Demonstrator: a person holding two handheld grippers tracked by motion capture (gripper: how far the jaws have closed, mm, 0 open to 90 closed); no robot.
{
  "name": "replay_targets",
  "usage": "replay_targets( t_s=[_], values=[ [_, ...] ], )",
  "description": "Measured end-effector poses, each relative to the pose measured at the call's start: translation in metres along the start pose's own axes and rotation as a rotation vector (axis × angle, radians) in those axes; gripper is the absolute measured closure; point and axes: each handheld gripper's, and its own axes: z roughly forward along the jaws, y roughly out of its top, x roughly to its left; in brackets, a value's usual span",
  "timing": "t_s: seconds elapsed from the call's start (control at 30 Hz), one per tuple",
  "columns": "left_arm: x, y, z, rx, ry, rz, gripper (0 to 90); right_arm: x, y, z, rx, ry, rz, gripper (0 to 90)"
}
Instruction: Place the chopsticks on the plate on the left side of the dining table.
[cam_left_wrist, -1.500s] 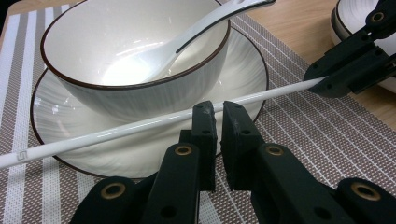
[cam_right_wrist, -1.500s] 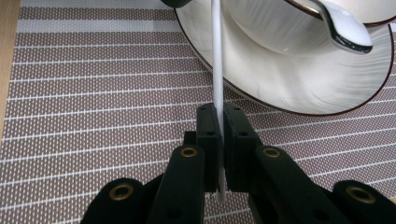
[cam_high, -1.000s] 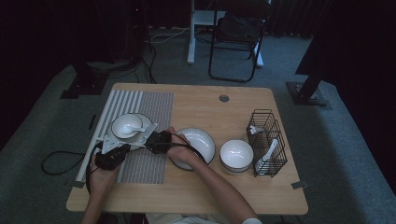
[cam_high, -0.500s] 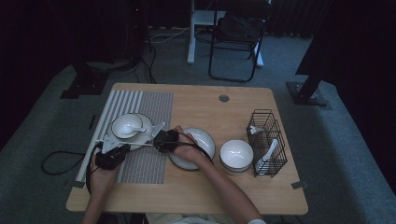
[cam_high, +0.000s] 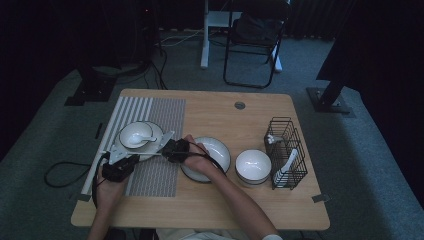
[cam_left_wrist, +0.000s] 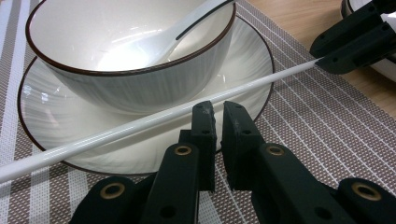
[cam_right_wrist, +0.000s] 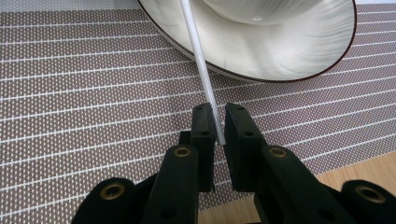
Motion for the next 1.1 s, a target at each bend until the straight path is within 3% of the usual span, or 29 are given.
replay_targets(
  t_s=[0.17,0.33,0.5,0.63,0.87,1.1],
  values=[
    [0.001,0.000,0.000,-0.002,0.001,-0.003,84.3,0.002,0.000,0.000,0.006,-0.010,-0.006,80.9],
    [0.000,0.000,0.000,-0.003,-0.001,-0.003,84.1,0.001,0.001,-0.009,-0.015,-0.030,-0.011,68.6],
    [0.000,0.001,-0.002,-0.010,0.000,-0.008,83.9,-0.001,0.003,-0.032,-0.086,-0.035,0.028,65.0],
    [-0.001,0.003,-0.003,-0.014,-0.004,-0.005,83.3,-0.002,0.001,-0.045,-0.100,-0.043,0.049,64.2],
    [-0.007,0.011,-0.006,-0.032,-0.019,0.000,82.7,0.003,-0.016,-0.053,-0.104,-0.031,0.121,63.4],
    [-0.012,0.017,-0.006,-0.034,-0.035,0.014,81.8,0.010,-0.026,-0.062,-0.124,-0.023,0.155,61.6]
  ],
)
